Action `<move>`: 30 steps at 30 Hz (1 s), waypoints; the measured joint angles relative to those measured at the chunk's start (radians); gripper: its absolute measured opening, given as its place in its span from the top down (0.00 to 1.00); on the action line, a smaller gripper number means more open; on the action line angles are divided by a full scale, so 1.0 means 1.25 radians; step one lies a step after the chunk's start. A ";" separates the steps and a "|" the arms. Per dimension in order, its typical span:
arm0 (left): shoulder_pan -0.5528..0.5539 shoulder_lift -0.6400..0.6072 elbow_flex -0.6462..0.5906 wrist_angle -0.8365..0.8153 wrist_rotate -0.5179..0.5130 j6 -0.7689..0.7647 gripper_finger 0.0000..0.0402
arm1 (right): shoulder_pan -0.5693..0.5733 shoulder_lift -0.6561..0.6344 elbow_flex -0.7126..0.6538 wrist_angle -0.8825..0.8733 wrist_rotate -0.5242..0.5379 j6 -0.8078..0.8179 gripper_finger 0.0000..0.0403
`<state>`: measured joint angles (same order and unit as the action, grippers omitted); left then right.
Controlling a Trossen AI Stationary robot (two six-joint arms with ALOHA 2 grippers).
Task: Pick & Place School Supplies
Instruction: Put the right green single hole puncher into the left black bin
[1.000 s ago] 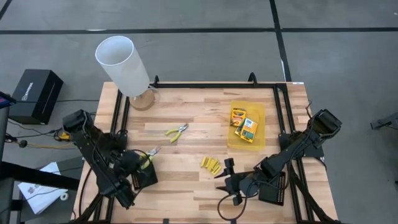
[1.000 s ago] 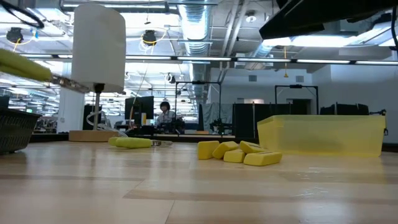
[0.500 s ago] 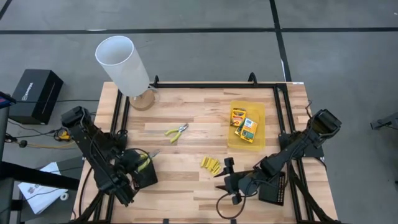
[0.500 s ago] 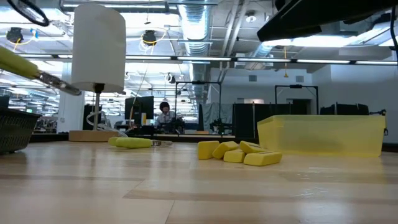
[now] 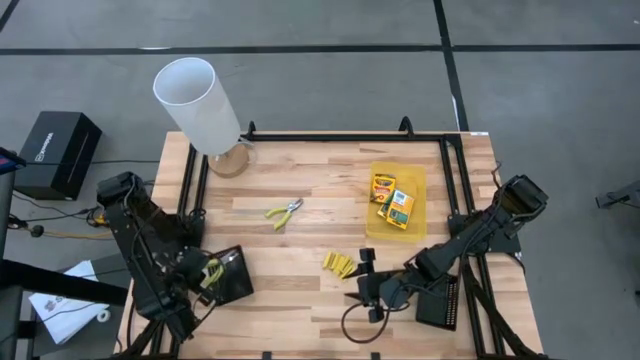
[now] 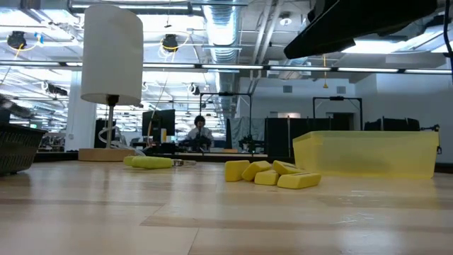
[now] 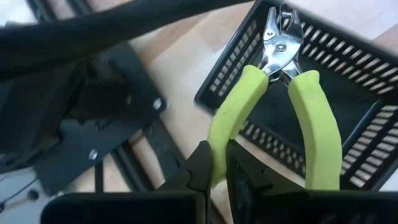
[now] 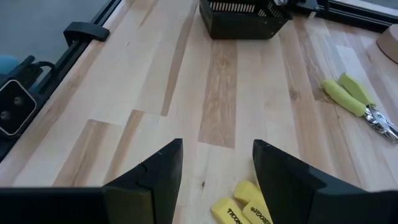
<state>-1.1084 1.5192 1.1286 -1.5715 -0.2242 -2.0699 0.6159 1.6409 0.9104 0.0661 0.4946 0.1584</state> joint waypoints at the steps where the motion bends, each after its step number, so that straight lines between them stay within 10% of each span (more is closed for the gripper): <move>1: 0.000 0.000 0.000 0.000 0.006 0.000 0.96 | -0.002 0.000 0.000 -0.001 0.000 0.002 0.54; 30: 0.137 0.090 0.000 0.065 0.100 0.121 0.96 | -0.001 0.000 0.000 0.000 -0.022 -0.025 0.54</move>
<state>-0.9370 1.6312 1.1285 -1.4904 -0.0989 -1.9187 0.6147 1.6409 0.9104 0.0658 0.4675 0.1276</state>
